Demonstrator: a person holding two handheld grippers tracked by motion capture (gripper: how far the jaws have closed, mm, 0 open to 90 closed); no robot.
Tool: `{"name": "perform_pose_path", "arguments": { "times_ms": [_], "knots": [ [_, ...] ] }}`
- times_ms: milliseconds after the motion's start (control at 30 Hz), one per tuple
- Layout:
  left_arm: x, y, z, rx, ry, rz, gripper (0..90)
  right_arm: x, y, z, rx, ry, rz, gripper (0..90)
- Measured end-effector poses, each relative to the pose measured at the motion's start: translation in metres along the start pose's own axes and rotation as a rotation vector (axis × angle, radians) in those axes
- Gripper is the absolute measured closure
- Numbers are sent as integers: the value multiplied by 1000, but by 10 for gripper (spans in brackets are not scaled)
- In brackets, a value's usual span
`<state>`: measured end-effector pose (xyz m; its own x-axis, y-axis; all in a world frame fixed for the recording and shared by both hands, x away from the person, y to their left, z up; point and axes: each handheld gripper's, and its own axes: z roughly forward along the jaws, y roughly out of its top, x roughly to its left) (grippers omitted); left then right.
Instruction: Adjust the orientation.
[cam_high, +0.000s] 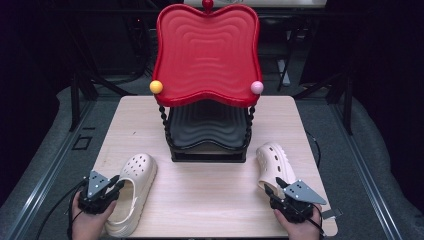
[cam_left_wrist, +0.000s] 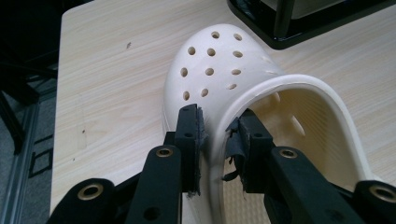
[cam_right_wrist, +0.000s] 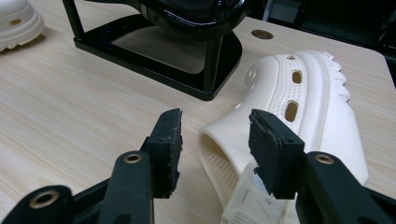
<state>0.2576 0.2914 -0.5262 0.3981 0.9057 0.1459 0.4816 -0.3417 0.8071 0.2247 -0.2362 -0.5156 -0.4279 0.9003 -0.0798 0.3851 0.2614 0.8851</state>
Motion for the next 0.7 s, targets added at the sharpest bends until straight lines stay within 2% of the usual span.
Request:
{"name": "perform_pose_path", "arguments": {
  "times_ms": [33, 67, 100, 200, 233, 333, 433, 500, 533, 567, 600, 633, 667, 700],
  "knots": [
    [0, -1, -3, -2, -3, -23, 750, 0, 0, 0, -4, -1, 6, 540],
    [0, -1, -3, -2, -3, -23, 755, 0, 0, 0, -4, -1, 6, 540],
    [1, -2, -7, 0, -17, -47, 764, -1, 0, 0, -6, 0, 9, 540],
    [-1, -3, -9, 1, -28, -69, 791, -1, 0, -1, -7, -2, 10, 540],
    [-3, -2, -12, 1, -34, -94, 798, -1, 0, -1, -8, -1, 10, 540],
    [-8, -1, -14, 1, -49, -110, 803, -1, 0, -1, -8, -1, 10, 540],
    [-16, 1, -14, -1, -63, -110, 802, -1, 0, -1, -8, -1, 12, 540],
    [-27, 5, -12, 0, -85, -92, 802, -1, -1, 0, -6, -3, 13, 540],
    [-27, 5, -12, 0, -85, -92, 802, -1, -1, 0, -6, -3, 13, 540],
    [-35, 7, -11, 1, -99, -81, 802, -2, -1, 0, -11, -4, 17, 540],
    [-35, 7, -11, 1, -99, -81, 802, -2, -1, 0, -13, -1, 19, 540],
    [-42, 9, -10, 0, -112, -65, 802, -2, -1, 0, -17, -1, 19, 540],
    [-42, 9, -10, 0, -112, -65, 802, -2, -1, 0, -15, 0, 18, 540],
    [-48, 12, -8, -2, -121, -60, 803, -2, -1, 0, -15, 1, 20, 540]
  ]
}}
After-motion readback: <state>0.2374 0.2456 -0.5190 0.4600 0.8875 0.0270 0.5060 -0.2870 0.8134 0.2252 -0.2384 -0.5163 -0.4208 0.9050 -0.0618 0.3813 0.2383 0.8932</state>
